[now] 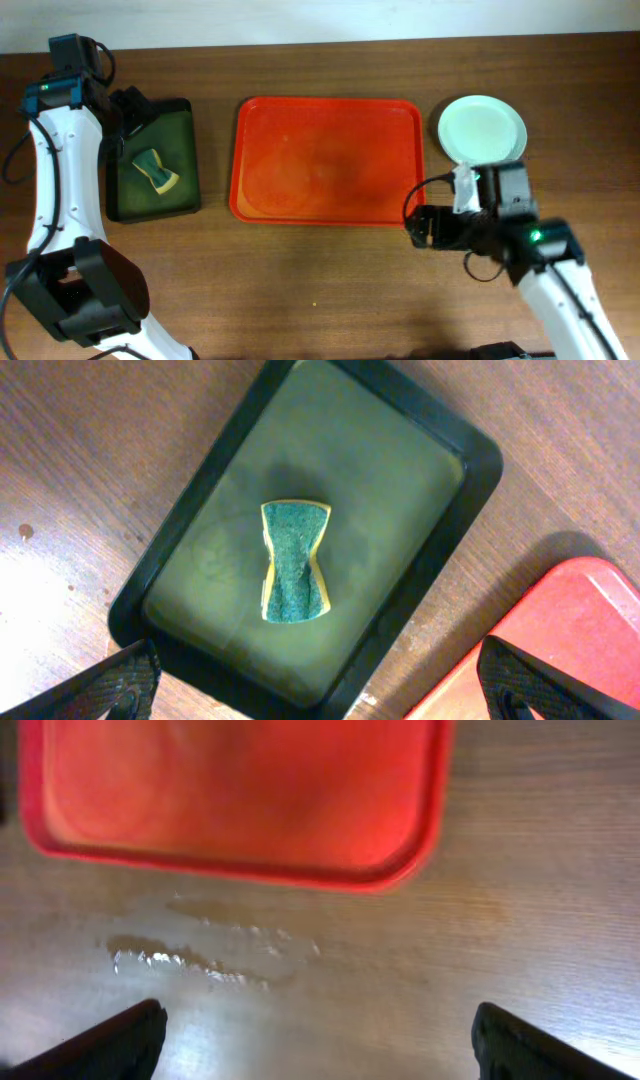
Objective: Clean dirty plates on tray and stack at the side
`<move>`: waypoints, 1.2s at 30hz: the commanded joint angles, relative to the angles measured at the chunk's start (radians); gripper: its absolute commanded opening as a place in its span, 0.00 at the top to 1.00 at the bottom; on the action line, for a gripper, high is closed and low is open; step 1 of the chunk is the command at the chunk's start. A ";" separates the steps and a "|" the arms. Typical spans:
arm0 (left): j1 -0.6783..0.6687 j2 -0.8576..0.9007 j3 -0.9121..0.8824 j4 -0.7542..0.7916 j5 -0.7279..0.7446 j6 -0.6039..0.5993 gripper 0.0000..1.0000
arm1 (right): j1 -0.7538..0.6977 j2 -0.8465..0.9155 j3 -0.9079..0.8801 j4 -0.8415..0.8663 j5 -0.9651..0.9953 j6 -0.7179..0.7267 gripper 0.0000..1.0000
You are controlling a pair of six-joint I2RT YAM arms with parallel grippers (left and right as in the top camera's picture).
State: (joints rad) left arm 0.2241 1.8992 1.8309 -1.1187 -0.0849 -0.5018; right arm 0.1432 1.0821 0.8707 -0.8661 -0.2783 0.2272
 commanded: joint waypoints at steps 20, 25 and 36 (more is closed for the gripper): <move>0.008 0.004 0.003 -0.001 -0.001 -0.002 0.01 | -0.151 -1.056 -0.707 0.534 0.021 -0.010 0.02; 0.008 0.004 0.003 -0.001 -0.001 -0.002 0.01 | -0.172 -1.079 -0.807 0.669 0.021 -0.010 0.02; 0.008 0.004 0.003 -0.001 -0.001 -0.002 0.01 | -0.217 -1.079 -0.865 0.916 0.092 -0.011 0.02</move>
State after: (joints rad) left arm 0.2241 1.8992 1.8309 -1.1183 -0.0849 -0.5018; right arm -0.0658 0.0128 0.0196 0.0368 -0.2184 0.2241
